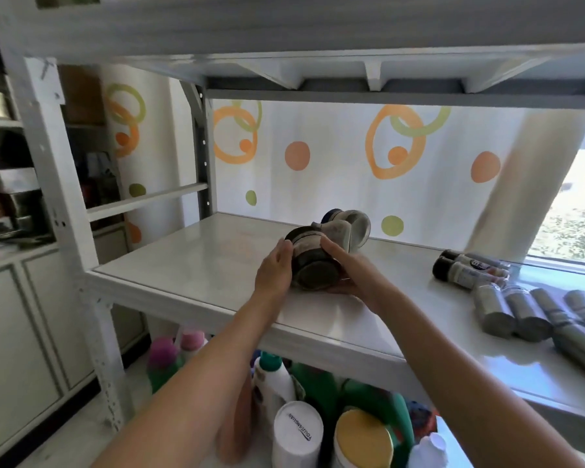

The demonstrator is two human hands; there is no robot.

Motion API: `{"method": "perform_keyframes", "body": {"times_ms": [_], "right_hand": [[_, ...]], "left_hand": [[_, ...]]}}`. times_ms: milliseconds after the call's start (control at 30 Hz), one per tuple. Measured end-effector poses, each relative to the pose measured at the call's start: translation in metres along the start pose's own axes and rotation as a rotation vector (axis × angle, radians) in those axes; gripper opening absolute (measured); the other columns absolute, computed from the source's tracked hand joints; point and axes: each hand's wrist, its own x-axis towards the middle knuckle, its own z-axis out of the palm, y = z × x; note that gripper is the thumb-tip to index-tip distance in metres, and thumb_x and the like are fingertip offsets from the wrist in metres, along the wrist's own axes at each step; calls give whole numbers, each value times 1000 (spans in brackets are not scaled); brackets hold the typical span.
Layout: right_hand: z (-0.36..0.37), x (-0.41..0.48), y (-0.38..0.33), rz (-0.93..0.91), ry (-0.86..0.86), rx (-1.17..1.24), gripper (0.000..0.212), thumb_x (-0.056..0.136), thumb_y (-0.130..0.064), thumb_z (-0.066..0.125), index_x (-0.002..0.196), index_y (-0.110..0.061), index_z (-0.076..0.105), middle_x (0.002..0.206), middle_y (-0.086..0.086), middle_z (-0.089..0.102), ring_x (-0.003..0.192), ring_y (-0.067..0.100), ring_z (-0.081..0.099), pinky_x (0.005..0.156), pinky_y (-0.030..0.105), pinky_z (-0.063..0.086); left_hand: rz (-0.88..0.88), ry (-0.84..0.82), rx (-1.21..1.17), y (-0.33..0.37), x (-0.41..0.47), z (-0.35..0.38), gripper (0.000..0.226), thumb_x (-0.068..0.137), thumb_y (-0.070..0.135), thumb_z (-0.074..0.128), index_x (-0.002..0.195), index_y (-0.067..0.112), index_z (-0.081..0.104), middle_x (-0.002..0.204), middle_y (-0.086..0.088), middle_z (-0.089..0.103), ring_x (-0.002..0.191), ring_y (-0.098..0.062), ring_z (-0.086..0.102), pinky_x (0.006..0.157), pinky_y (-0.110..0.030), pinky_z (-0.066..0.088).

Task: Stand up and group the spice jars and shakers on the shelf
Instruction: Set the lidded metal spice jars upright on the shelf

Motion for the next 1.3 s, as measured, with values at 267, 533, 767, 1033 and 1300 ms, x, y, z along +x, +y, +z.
{"method": "perform_keyframes", "body": {"times_ms": [267,533,767,1033,1300], "right_hand": [[2,-6,10,-69,52,-168,94,55,-79,63,88,9,66,98,30,66,76,24,62,91,55,50],[-1,-9,11,-174,16,-335,47,75,-58,63,67,-13,49,60,1,40,56,12,36,56,25,29],[-1,-15,10,-232,-58,-350,27,71,-31,78,91,-24,62,83,-5,67,75,9,62,72,21,51],[1,-15,13,-270,-15,-483,63,61,-26,86,114,-11,56,90,-6,64,79,3,61,64,7,49],[-21,-2,8,-361,148,-409,48,76,-40,71,114,-15,55,105,-1,48,88,11,51,75,18,47]], "left_hand": [[20,-41,-118,1,1,-3,60,81,55,40,135,32,48,131,-3,59,120,-24,55,103,-46,45],[51,-13,-247,11,-8,-7,49,99,49,17,132,28,48,109,-16,63,87,-17,63,51,-12,51],[139,5,-246,9,-9,-6,51,98,51,11,126,29,47,117,-14,63,103,-27,63,58,-19,55],[144,-10,-305,5,-4,-4,47,98,50,13,119,24,46,115,-9,60,100,-17,57,71,-25,46],[-68,-3,-481,-7,45,-27,69,97,54,7,135,11,46,139,-13,49,128,-28,45,111,-40,31]]}}
